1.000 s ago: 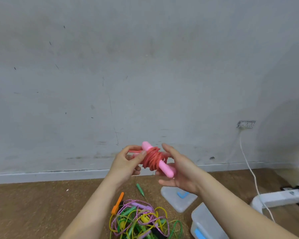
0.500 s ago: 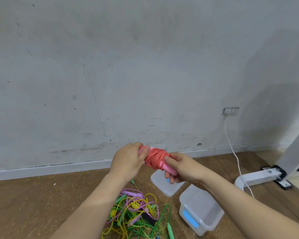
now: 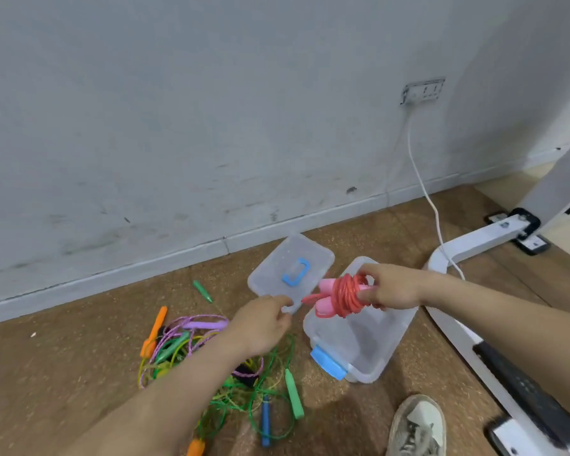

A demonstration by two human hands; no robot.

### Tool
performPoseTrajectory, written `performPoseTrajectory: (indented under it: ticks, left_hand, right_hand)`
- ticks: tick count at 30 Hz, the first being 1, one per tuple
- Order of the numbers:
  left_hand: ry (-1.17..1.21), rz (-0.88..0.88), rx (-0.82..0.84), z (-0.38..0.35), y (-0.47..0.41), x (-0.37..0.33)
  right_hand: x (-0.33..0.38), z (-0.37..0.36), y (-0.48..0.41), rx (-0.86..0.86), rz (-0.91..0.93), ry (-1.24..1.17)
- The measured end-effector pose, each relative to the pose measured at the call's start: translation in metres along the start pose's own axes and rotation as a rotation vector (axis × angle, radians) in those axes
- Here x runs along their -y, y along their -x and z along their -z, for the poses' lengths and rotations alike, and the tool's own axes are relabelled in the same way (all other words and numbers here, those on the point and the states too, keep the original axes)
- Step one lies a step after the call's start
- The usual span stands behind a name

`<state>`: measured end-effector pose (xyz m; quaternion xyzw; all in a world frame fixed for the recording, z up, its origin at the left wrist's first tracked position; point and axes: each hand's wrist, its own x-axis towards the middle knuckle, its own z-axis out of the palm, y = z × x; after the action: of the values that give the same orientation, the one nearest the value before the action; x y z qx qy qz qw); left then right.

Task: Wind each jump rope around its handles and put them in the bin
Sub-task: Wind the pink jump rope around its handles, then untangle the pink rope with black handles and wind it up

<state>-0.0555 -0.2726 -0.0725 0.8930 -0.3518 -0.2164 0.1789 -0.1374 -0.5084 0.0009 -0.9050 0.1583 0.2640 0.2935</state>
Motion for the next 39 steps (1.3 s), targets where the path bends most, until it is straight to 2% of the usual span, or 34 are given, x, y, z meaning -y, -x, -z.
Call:
performPoseTrajectory:
  ticks: [6, 11, 18, 23, 28, 30, 32, 36, 38, 39]
  left_hand:
    - [0.176, 0.178, 0.133, -0.115, -0.055, -0.001]
    - [0.363, 0.262, 0.044, -0.159, -0.086, 0.013]
    - [0.501, 0.265, -0.108, -0.165, -0.098, 0.027]
    - [0.534, 0.256, -0.1, -0.164, -0.097, 0.032]
    - [0.536, 0.249, -0.067, -0.161, -0.096, 0.03]
    - [0.565, 0.269, 0.007, -0.155, -0.096, 0.034]
    - [0.566, 0.302, 0.029, -0.142, -0.093, 0.04]
    - [0.435, 0.355, -0.262, -0.1, -0.063, 0.074]
    - [0.363, 0.37, -0.377, -0.082, -0.042, 0.105]
    - [0.323, 0.397, -0.382, -0.078, -0.031, 0.123]
  right_hand:
    - [-0.078, -0.031, -0.061, 0.029, -0.148, 0.057]
    - [-0.114, -0.081, -0.117, 0.024, -0.205, 0.004]
    - [-0.119, -0.131, -0.171, 0.154, -0.206, 0.036]
    - [-0.12, -0.152, -0.182, 0.26, -0.221, 0.238]
    - [-0.13, -0.174, -0.193, 0.291, -0.288, 0.371]
    - [-0.122, -0.169, -0.187, 0.274, -0.298, 0.437]
    - [-0.113, -0.156, -0.18, 0.187, -0.305, 0.471]
    - [-0.087, -0.12, -0.161, 0.08, -0.25, 0.316]
    - [-0.067, -0.106, -0.151, 0.127, -0.162, 0.13]
    - [-0.054, -0.103, -0.147, 0.169, -0.104, 0.002]
